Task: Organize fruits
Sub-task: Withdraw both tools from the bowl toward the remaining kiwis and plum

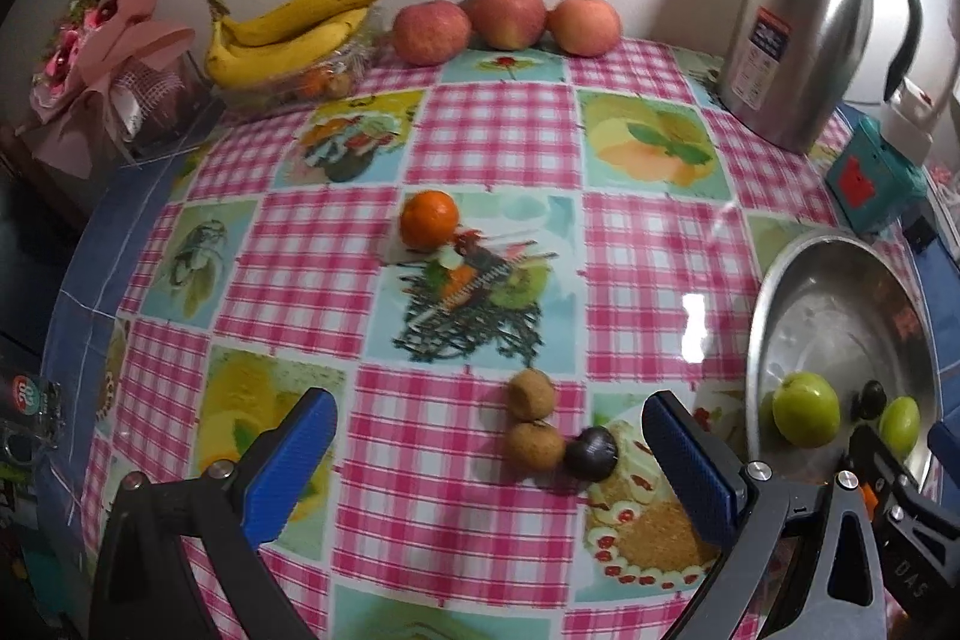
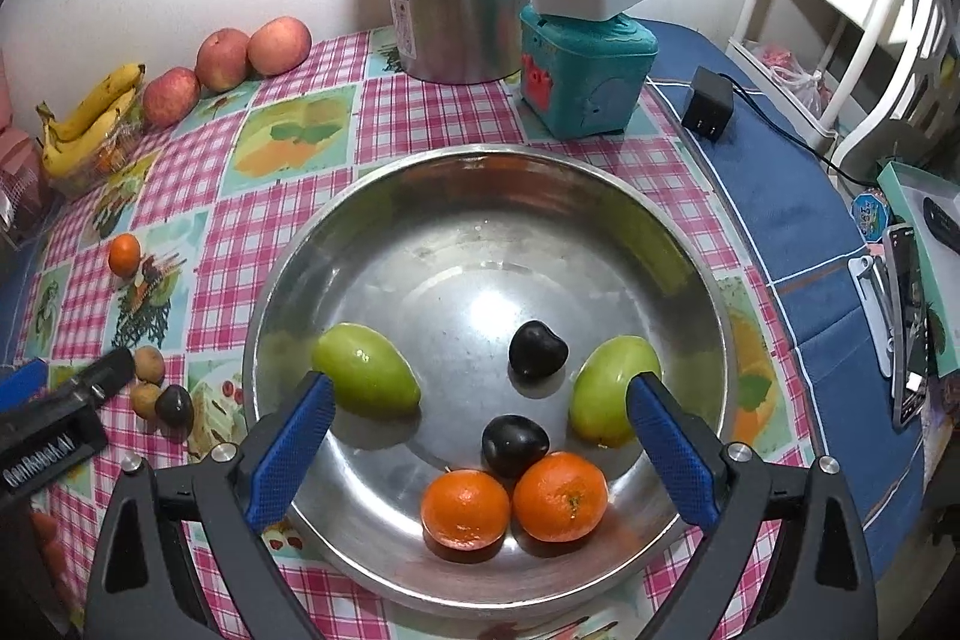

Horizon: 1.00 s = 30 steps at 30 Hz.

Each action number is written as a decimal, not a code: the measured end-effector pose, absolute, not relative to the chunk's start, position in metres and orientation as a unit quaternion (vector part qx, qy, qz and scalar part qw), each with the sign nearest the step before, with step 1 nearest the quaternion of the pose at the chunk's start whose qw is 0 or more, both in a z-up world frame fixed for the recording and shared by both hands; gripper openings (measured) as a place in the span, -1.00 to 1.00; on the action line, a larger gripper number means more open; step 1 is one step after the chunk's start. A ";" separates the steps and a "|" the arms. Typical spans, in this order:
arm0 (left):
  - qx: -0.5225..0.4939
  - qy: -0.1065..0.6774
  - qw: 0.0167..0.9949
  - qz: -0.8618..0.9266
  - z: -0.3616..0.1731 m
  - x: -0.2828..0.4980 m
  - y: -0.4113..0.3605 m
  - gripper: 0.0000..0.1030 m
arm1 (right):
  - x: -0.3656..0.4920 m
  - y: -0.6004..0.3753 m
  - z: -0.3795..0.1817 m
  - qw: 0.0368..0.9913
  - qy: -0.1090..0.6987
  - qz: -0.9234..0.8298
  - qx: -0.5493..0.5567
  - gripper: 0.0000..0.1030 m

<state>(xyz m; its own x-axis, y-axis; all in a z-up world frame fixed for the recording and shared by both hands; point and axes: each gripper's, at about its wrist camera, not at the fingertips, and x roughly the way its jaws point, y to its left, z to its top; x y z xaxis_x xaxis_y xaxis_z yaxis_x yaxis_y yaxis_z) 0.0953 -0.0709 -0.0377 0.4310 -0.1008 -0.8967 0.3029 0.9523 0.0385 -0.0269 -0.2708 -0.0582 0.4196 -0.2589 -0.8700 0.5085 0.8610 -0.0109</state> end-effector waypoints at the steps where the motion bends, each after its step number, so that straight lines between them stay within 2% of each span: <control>1: 0.098 0.518 0.841 -0.121 -0.036 0.097 -0.068 1.00 | -0.026 -0.270 -0.059 0.832 0.490 -0.230 0.125 0.90; 16: 0.071 0.506 0.855 -0.090 -0.021 0.135 0.003 1.00 | -0.016 -0.248 -0.055 0.840 0.485 -0.190 0.151 0.90; 23: -0.013 0.527 0.846 -0.084 -0.027 0.149 0.046 1.00 | 0.001 -0.220 -0.050 0.846 0.488 -0.160 0.146 0.90; 30: -0.045 0.537 0.840 -0.072 -0.033 0.156 0.064 1.00 | 0.023 -0.190 -0.045 0.845 0.496 -0.142 0.139 0.90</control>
<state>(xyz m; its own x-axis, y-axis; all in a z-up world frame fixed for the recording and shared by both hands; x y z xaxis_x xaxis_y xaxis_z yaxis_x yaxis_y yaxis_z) 0.1556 0.0645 -0.0334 0.4136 -0.1696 -0.8945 0.0728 0.9855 -0.1532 0.0225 -0.1904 -0.0447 0.4675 -0.1022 -0.8781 0.3773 0.9213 0.0937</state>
